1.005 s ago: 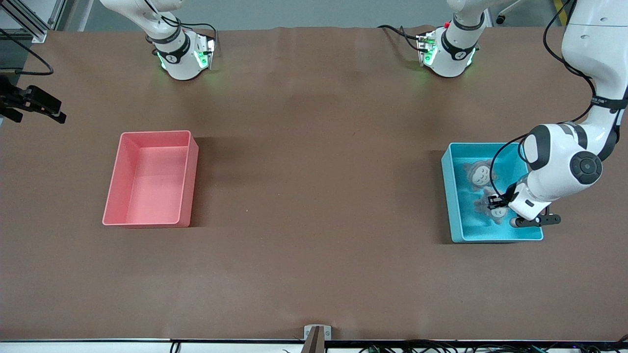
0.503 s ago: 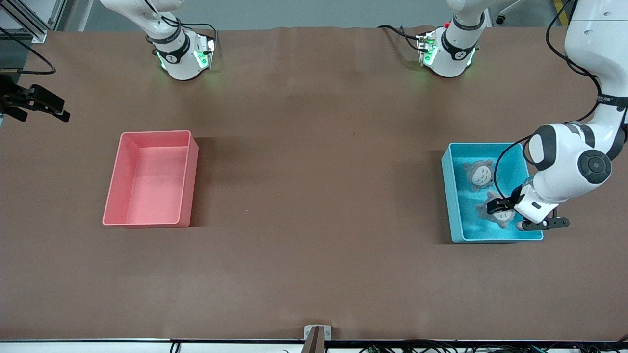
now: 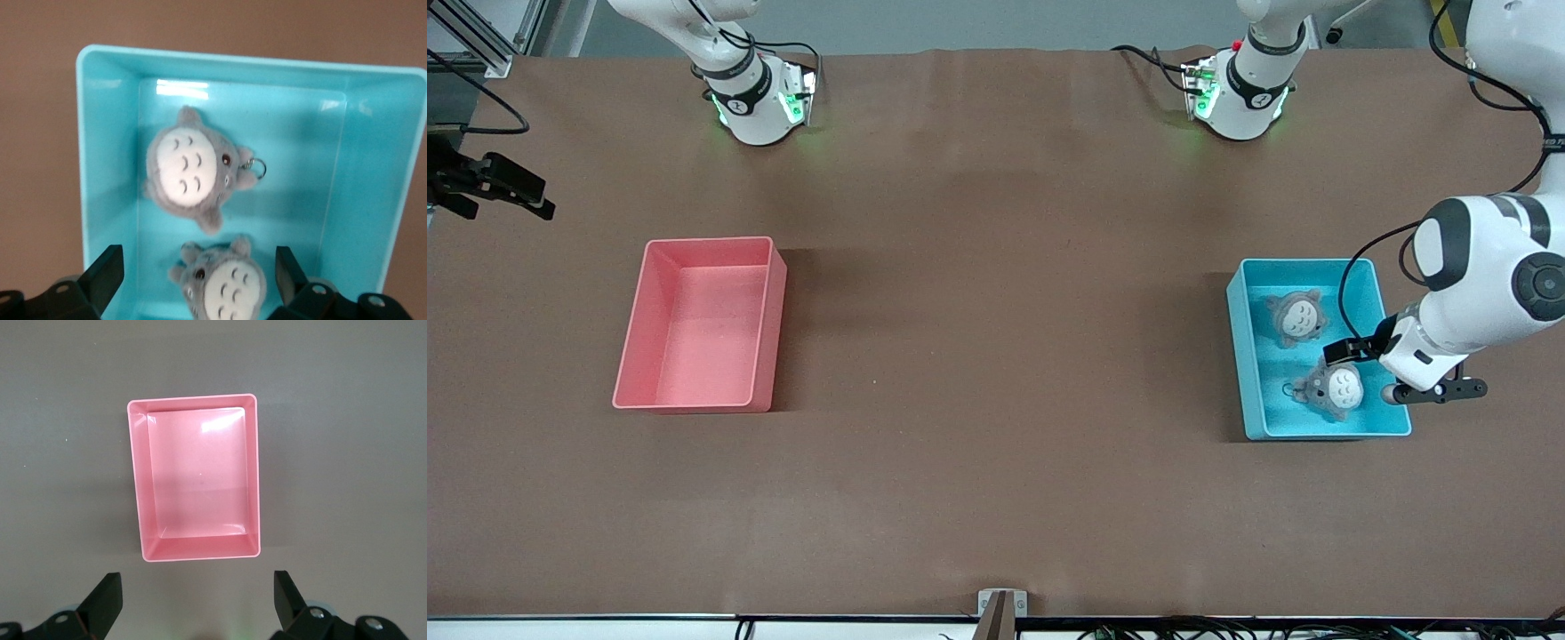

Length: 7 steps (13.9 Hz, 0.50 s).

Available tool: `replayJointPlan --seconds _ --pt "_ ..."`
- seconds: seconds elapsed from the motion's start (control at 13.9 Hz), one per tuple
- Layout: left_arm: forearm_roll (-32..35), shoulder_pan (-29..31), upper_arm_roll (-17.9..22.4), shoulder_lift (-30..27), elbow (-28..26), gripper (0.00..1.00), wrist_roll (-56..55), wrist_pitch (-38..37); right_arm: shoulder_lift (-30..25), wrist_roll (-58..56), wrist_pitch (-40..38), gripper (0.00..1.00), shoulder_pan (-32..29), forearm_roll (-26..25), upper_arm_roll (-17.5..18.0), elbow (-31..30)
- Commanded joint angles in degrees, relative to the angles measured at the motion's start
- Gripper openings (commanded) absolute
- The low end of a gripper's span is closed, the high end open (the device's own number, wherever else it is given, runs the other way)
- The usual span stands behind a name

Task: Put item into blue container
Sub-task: 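Lower the Totoro into the blue box and open the left gripper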

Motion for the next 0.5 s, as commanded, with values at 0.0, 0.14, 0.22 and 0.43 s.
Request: replayJointPlan --seconds 0.0,0.14,0.22,0.43 --pt "-0.6 0.2 -1.5 -4.8 0.7 1.0 0.8 -6.8 -1.9 -0.9 -0.1 1.0 0.3 0.8 -0.4 -1.9" --pt "-5.4 0.2 -1.5 -9.6 0.8 1.0 2.1 -11.1 -1.9 -0.9 0.0 1.0 0.3 0.8 -0.4 -1.8" --pt "-7.5 0.3 -1.4 -11.8 0.8 1.0 3.2 -12.8 -1.9 -0.9 0.1 1.0 0.4 0.8 -0.3 -1.8" --pt "-10.2 0.3 -0.9 -19.4 1.2 1.0 4.8 -17.8 -1.9 -0.9 0.4 1.0 0.5 0.8 -0.2 -1.8"
